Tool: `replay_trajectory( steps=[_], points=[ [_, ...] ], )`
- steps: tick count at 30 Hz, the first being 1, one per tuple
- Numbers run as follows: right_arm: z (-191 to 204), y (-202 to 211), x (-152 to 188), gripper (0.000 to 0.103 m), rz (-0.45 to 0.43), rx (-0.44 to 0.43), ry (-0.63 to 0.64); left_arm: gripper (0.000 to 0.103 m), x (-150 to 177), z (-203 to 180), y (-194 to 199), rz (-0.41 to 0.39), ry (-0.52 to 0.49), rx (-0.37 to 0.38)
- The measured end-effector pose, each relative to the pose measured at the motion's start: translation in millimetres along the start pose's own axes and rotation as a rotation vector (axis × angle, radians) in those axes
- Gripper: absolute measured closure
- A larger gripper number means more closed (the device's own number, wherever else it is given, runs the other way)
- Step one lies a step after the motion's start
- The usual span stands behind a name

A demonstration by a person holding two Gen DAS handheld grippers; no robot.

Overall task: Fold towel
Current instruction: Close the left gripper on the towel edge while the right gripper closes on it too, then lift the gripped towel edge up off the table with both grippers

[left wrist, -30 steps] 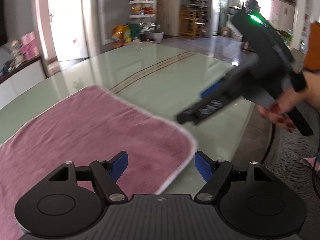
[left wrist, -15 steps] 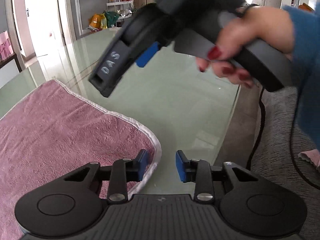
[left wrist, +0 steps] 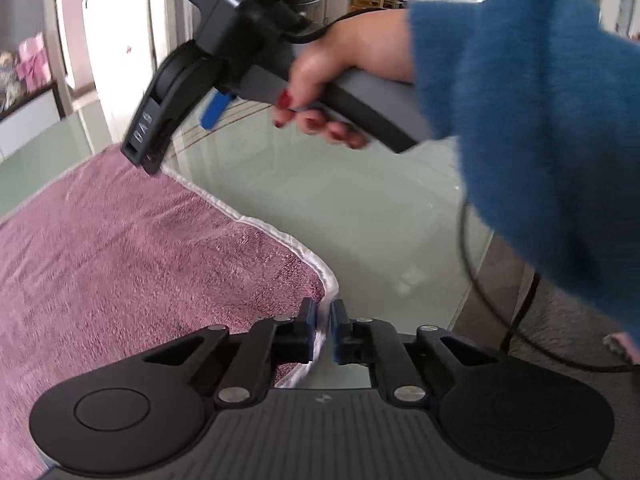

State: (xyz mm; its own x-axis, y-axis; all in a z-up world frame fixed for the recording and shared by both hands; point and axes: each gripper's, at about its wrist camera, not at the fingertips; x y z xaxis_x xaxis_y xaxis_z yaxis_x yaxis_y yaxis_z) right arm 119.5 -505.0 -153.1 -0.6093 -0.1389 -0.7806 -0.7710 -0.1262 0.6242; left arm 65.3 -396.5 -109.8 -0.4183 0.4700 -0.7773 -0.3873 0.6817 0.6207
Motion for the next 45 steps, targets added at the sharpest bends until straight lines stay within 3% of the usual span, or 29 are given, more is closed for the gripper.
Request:
replay_trajectory(
  steps=[3,6,10,15,18,19,22,24,35,45],
  points=[
    [-6.0,-17.0,-12.2,0.042,-0.041,-0.006,-0.031,0.097,0.6,7.5,0.2,0.003,0.041,0.014],
    [-14.2,-34.3,-24.0,0.043,-0.07,-0.009,-0.073,0.097,1.1,11.2,-0.6,0.003,0.055,0.027],
    [-24.1,-55.0,-27.4,0.043,-0.043,-0.033,-0.104,0.097,1.6,16.0,-1.0,0.007,0.064,0.046],
    [-34.7,-58.6,-26.0,0.045,-0.054,-0.05,-0.114,0.097,3.9,26.6,-0.7,0.006,0.093,0.078],
    [-29.7,-57.7,-26.1,0.057,-0.054,-0.053,-0.066,0.097,5.3,30.2,-0.6,0.004,0.098,0.087],
    [-27.4,-57.3,-26.0,0.069,-0.054,-0.054,-0.049,0.097,5.9,31.7,-1.0,0.003,0.102,0.089],
    [-18.3,-56.4,-26.8,0.09,-0.052,-0.085,-0.038,0.099,3.8,32.1,1.2,0.002,0.113,0.097],
    [-11.9,-56.0,-27.1,0.096,-0.046,-0.086,-0.024,0.1,2.4,31.5,2.8,0.002,0.116,0.102],
    [4.7,-35.1,-46.4,0.097,-0.086,-0.044,-0.057,0.1,-3.4,29.1,34.6,-0.042,0.134,0.119],
    [37.6,-15.3,-85.3,0.097,-0.127,-0.038,-0.026,0.1,3.9,44.3,96.0,-0.116,0.159,0.08]
  ],
)
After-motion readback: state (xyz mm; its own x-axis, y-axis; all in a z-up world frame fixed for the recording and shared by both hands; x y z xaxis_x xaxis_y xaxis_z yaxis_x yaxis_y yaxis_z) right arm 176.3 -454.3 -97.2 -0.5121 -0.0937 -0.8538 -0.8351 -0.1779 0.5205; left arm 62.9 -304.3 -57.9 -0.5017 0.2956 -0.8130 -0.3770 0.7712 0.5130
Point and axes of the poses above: each gripper's, at about its wrist camera, not at the fingertips, and y roughly against the way its jaws point, z to its left, x to its underside, and after that the axes turned 9 degrees about -z, right-handed
